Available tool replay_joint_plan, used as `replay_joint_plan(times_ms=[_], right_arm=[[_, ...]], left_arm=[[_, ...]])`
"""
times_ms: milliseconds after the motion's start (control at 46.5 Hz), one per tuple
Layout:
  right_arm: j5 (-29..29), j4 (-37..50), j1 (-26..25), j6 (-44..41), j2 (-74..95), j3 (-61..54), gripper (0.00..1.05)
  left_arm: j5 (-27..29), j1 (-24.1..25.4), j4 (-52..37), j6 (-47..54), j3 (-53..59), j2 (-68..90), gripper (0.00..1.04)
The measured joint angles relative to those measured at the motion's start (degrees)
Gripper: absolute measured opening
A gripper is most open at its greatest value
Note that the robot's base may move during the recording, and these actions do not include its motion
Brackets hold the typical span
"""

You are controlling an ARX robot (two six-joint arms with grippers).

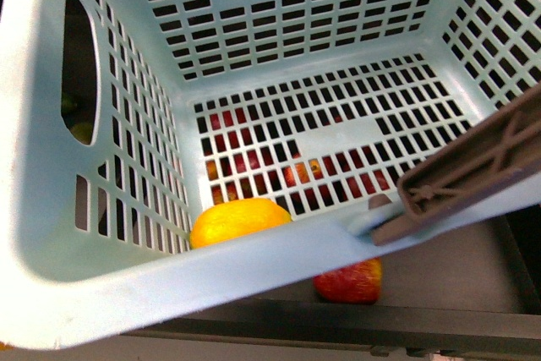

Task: Pick lemon and mango into basket

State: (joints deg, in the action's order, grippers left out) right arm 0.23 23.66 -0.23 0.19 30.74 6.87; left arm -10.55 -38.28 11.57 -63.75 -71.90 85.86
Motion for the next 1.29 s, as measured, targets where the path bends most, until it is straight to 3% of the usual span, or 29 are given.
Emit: replay_joint_plan(times_ms=[1291], right_arm=[[-0.2, -0.1, 0.2, 0.0, -0.1, -0.1, 0.96]], left_arm=[[0.5, 0.6, 0.0, 0.0, -0.2, 0.1, 0.07]])
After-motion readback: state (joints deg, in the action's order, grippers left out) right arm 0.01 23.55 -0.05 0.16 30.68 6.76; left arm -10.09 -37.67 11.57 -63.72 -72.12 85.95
